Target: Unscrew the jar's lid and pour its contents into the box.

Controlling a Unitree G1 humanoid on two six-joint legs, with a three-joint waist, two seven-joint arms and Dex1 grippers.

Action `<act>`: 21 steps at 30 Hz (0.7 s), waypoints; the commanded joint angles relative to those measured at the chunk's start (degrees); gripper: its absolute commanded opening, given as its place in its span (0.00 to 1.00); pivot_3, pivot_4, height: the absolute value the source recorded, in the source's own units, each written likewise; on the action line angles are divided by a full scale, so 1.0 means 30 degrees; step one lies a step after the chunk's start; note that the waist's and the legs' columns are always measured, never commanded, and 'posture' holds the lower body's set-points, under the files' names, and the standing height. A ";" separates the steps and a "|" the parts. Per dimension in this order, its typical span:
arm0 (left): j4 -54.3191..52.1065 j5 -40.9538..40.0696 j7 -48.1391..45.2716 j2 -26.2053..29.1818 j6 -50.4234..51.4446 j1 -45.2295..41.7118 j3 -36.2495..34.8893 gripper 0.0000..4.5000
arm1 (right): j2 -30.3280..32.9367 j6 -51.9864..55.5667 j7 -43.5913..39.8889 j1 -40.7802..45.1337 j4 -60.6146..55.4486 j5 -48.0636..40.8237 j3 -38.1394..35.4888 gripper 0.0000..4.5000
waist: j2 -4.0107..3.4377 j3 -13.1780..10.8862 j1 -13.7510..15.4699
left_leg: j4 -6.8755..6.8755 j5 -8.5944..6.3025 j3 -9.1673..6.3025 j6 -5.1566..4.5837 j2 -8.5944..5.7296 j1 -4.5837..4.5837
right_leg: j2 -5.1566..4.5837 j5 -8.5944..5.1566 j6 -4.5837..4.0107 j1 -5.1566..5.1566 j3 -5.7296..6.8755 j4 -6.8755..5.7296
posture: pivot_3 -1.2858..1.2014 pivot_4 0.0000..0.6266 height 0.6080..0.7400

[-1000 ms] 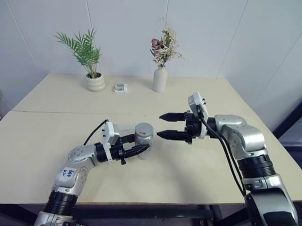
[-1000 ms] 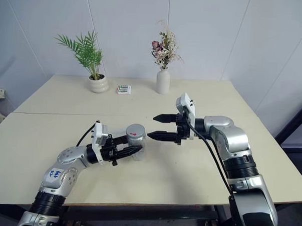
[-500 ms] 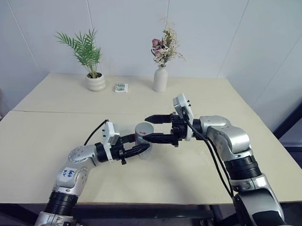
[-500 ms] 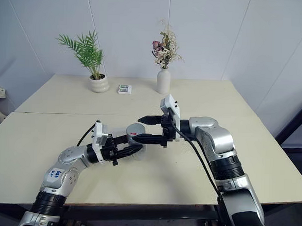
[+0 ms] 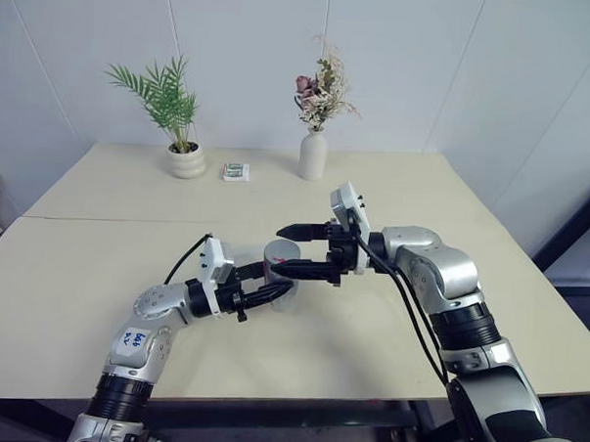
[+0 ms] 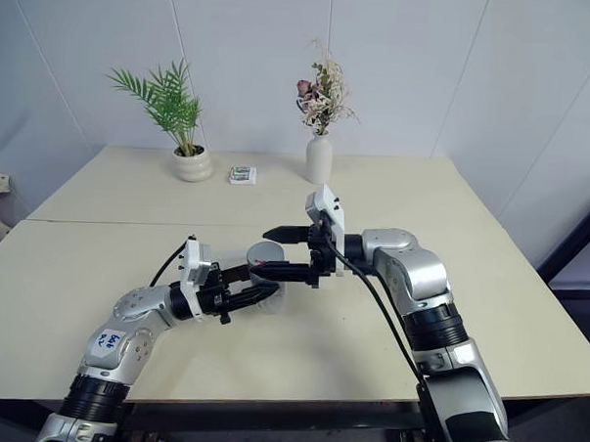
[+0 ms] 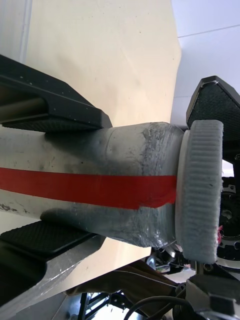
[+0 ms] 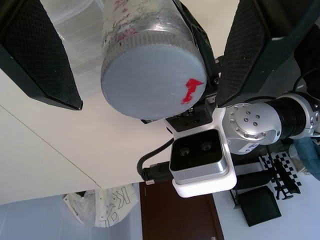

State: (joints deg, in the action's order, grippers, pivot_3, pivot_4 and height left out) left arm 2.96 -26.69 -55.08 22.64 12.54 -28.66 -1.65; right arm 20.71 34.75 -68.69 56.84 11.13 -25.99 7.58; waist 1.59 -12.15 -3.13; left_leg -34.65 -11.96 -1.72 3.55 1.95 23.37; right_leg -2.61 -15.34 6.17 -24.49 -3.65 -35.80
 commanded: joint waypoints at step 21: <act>-0.0957 -0.0291 -0.0077 0.0082 -0.0130 0.0039 -0.0124 0.43 | -0.1002 0.4155 0.1490 0.1051 -0.1701 -0.4408 -0.2903 0.56 | -0.0004 -0.0002 0.0006 | 0.0000 0.0000 -0.0006 0.0000 0.0001 0.0001 | -0.0002 0.0000 -0.0001 -0.0002 0.0001 -0.0013 | 0.52 0.24 1.00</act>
State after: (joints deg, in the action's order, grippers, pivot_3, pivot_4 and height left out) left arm 2.28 -26.95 -55.10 22.74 12.47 -28.64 -1.72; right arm 17.39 46.62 -64.88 59.38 8.61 -37.27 0.57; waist 1.58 -12.16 -3.11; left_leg -34.65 -11.96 -1.74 3.55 1.95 23.37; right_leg -2.62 -15.35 6.17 -24.49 -3.64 -35.83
